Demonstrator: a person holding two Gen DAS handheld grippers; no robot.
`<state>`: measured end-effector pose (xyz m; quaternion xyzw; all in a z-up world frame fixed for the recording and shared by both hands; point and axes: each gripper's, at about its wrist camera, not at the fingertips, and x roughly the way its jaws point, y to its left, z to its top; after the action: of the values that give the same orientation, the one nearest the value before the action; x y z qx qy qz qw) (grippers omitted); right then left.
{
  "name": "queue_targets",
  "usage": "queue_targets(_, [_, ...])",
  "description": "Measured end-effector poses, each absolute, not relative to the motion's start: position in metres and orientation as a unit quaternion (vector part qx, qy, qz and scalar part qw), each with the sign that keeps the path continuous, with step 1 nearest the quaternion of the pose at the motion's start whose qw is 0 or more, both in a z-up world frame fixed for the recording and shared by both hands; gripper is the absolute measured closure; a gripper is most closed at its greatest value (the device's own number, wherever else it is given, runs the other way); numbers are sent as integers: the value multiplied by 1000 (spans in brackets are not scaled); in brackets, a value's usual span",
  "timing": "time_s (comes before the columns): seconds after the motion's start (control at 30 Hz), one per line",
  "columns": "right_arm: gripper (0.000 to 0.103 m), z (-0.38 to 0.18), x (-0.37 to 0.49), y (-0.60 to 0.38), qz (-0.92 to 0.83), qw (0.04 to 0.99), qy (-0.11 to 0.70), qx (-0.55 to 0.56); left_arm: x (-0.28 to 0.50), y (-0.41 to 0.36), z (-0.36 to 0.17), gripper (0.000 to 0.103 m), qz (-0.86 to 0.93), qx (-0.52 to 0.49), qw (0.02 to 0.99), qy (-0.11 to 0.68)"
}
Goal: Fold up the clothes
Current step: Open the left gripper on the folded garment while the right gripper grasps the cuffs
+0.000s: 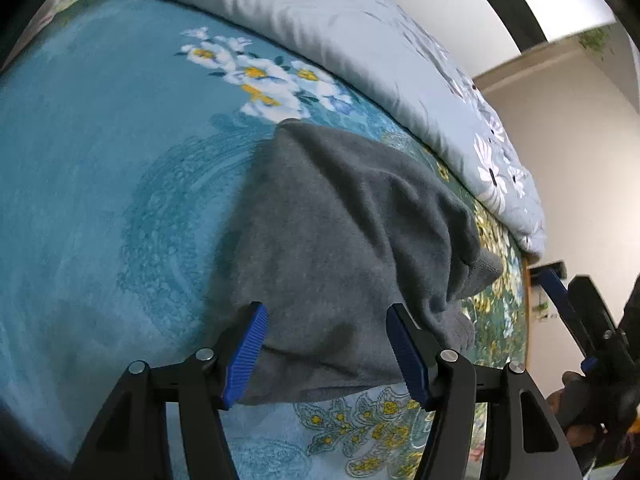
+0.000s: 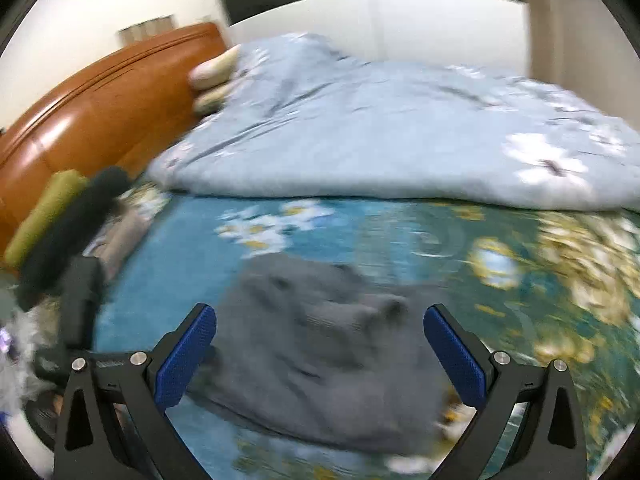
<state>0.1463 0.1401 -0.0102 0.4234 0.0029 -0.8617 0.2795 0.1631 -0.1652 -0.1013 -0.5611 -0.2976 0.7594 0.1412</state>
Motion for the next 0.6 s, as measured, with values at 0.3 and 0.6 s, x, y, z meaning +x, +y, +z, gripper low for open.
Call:
queue_targets(0.3, [0, -58, 121, 156, -843, 249, 44, 474, 168, -197, -108, 37, 746, -543, 112, -370])
queue_targets(0.6, [1, -106, 101, 181, -813, 238, -13, 531, 168, -195, -114, 37, 742, -554, 106, -362])
